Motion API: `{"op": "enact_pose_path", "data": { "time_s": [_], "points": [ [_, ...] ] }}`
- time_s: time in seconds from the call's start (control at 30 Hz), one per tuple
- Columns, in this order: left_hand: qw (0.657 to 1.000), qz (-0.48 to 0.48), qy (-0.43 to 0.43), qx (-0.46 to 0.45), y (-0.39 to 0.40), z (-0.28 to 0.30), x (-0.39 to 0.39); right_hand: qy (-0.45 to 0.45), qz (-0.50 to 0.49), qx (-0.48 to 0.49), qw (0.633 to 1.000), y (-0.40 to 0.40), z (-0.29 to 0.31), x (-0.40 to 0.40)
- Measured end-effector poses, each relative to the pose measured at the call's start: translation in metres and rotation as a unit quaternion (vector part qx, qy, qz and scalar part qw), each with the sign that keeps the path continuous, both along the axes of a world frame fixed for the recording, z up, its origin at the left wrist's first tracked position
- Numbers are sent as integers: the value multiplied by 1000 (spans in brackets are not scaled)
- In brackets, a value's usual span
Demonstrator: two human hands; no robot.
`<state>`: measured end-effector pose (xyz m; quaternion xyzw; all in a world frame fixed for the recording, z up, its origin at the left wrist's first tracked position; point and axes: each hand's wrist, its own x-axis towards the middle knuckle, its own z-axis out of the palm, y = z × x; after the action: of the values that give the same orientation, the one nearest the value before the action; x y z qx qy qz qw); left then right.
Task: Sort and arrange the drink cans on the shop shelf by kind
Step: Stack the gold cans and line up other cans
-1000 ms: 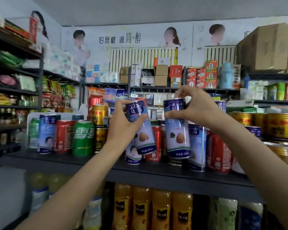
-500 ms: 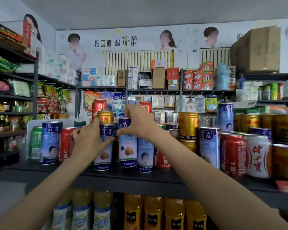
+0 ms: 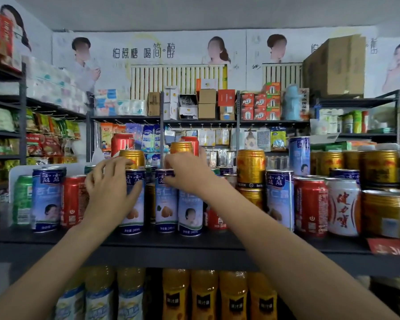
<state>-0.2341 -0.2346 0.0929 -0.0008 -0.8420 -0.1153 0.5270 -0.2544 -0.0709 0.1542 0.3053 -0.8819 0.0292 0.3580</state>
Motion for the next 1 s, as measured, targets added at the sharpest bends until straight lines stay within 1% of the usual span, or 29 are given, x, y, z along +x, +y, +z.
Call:
{"op": "enact_pose_path", "data": {
  "time_s": [0.07,0.1,0.13,0.2,0.23,0.27,0.33,0.37,0.43,0.5,0.57,0.6,0.67,0.73,0.77,0.87,0.93,1.0],
  "points": [
    [999,-32,33,-4,14,5,2,45,-8,-65,997,33,7,1],
    [998,-48,41,-9,22,8,2,65,-44,-87,993,54,11,0],
    [997,-66,43,-10,32,12,2,74,-103,-96,987,77,15,-1],
    [994,-103,42,-3,55,18,2,49,-224,-113,967,117,20,-8],
    [992,-117,42,-8,67,20,1,17,-253,-122,960,130,20,-12],
    [991,-127,42,-19,78,22,-1,-20,-255,-132,958,137,18,-16],
    [988,-145,39,-44,97,22,-4,-74,-218,-156,961,140,12,-21],
    [986,-151,36,-53,105,22,-4,-84,-201,-163,962,139,9,-23],
    [985,-160,31,-62,118,23,-6,-69,-198,-164,964,135,7,-26],
    [984,-168,30,-58,128,24,-8,-60,-184,-189,963,131,8,-27],
    [982,-184,33,-32,136,27,-10,-52,-122,-243,961,132,12,-25],
    [980,-195,38,-12,141,30,-10,-30,-81,-280,956,135,17,-24],
    [974,-219,49,21,153,36,-12,23,8,-364,931,149,33,-12],
    [968,-243,58,28,171,41,-13,53,64,-415,906,172,54,8],
    [965,-256,57,29,183,43,-12,66,71,-421,902,189,63,18],
    [953,-300,34,31,227,42,-9,82,65,-414,904,254,76,47],
    [943,-331,17,19,259,42,-7,54,35,-418,906,302,74,62],
    [932,-362,-9,-5,293,45,-5,-1,-30,-416,909,345,67,69]
  ]
}}
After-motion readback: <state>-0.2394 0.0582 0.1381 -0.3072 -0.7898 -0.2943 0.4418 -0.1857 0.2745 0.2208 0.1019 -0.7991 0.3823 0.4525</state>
